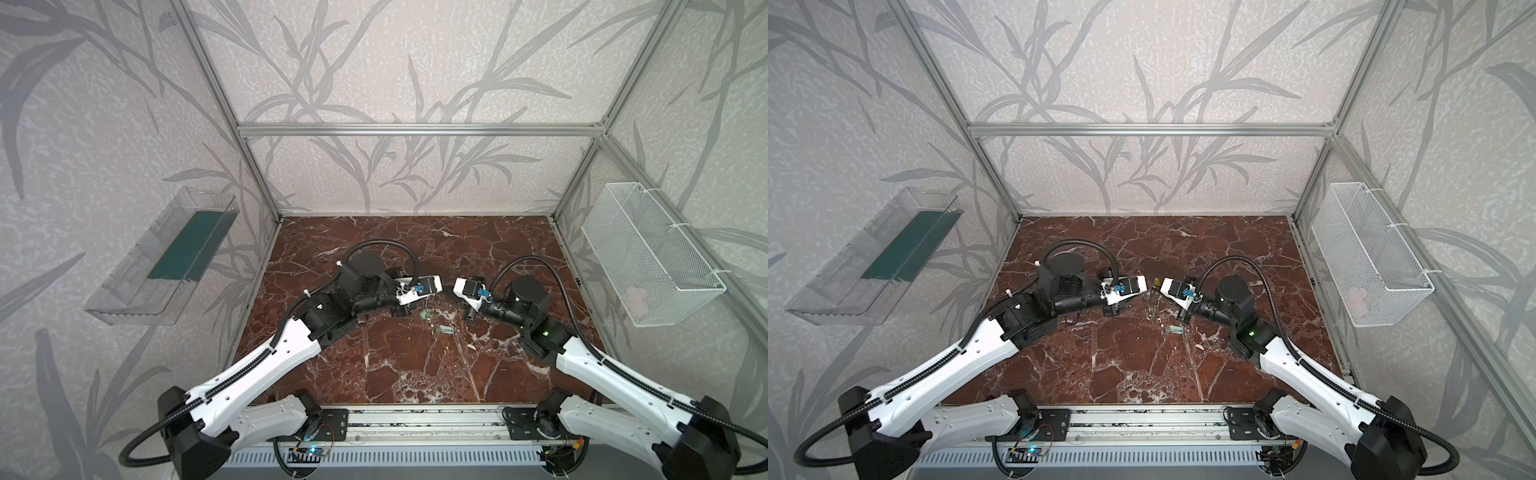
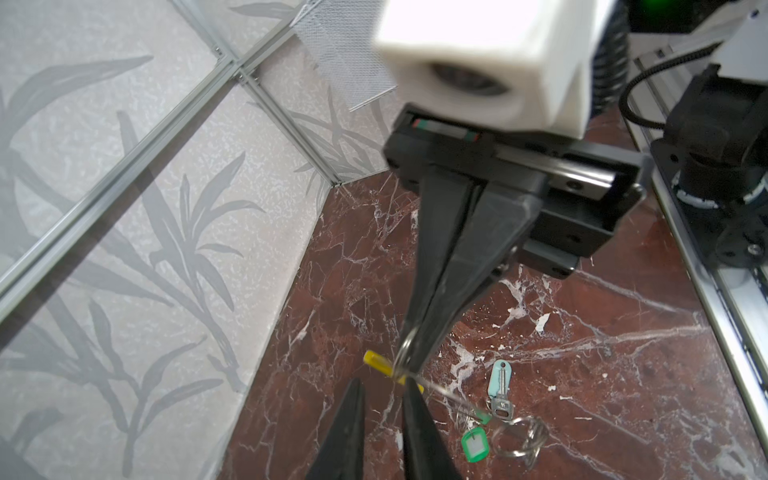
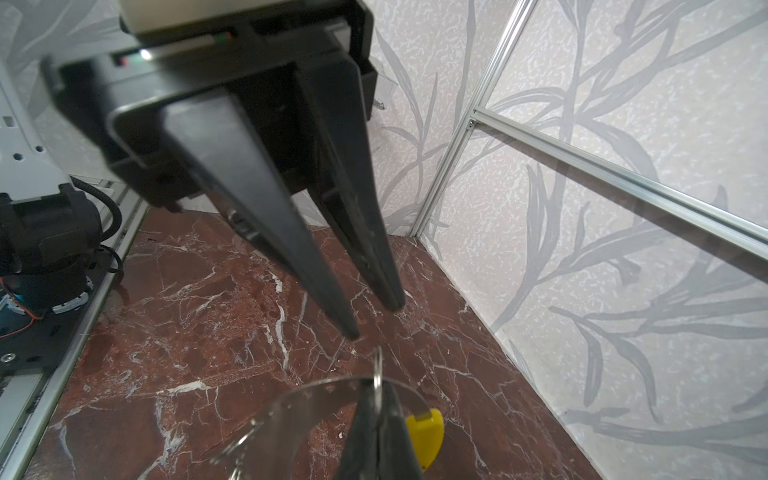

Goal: Put the keys on the keyring

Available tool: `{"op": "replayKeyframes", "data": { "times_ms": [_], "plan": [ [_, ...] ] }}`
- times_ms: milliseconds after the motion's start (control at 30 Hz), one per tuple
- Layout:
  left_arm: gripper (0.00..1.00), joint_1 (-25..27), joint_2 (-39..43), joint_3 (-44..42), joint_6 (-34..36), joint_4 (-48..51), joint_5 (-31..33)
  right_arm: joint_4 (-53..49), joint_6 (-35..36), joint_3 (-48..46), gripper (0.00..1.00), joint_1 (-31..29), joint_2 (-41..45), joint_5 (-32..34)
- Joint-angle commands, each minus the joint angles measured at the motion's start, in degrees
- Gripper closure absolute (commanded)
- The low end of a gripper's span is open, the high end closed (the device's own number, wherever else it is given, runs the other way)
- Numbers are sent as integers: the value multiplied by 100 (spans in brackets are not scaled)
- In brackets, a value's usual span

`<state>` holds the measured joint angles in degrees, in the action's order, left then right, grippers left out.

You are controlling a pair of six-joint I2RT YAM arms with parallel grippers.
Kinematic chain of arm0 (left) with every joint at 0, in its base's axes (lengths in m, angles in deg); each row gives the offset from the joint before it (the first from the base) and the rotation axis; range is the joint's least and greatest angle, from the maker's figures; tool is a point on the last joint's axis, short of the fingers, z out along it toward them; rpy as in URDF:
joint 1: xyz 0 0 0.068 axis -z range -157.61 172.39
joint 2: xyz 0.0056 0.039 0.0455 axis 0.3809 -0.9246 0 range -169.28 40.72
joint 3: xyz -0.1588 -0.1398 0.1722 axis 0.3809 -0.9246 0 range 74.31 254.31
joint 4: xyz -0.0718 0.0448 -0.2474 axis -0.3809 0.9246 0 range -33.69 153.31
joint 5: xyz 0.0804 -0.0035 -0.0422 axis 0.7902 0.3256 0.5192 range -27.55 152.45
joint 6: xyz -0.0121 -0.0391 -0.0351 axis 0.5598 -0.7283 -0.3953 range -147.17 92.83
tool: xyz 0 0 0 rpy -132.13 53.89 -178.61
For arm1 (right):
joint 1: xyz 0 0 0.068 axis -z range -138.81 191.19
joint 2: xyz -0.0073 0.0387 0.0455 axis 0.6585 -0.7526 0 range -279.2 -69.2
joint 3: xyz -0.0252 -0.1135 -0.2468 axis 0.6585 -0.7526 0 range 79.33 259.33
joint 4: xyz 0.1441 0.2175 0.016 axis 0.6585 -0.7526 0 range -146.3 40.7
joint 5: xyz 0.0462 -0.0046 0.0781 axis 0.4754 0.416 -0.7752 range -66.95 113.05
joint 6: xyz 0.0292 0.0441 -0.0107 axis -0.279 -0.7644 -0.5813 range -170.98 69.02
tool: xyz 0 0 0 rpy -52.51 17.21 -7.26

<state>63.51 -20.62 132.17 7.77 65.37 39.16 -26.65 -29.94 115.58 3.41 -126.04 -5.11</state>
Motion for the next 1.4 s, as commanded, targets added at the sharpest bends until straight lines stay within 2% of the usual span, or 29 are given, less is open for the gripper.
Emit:
{"op": "replayKeyframes", "data": {
  "times_ms": [0,67,367,967,1033,1167,1200,1300,1367],
  "plan": [
    [79,-537,350,-624,-1367,-1660,-1070,1078,-475,-175,100,23,53,-147],
    [79,-645,449,-962,-1681,-2258,-1336,1297,-615,-206,100,33,-5,-237],
    [79,-652,305,-1190,-2249,-2901,-2091,1682,-752,-118,100,33,-265,-624],
    [79,-651,-92,-944,-2266,-2791,-2574,1837,-924,-17,100,29,-398,-831],
    [83,-653,-145,-894,-2246,-2787,-2605,1839,-932,-10,100,34,-407,-840],
    [100,-641,-172,-815,-2215,-2790,-2689,1734,-912,22,100,34,-433,-850],
    [100,-646,-179,-782,-2187,-2746,-2699,1700,-909,15,100,34,-433,-804],
    [100,-644,-118,-635,-1927,-2293,-2585,1261,-681,18,89,34,-298,-400],
    [100,-634,-85,-411,-1507,-1587,-2408,642,-339,93,76,38,-118,-69]
  ]
}}
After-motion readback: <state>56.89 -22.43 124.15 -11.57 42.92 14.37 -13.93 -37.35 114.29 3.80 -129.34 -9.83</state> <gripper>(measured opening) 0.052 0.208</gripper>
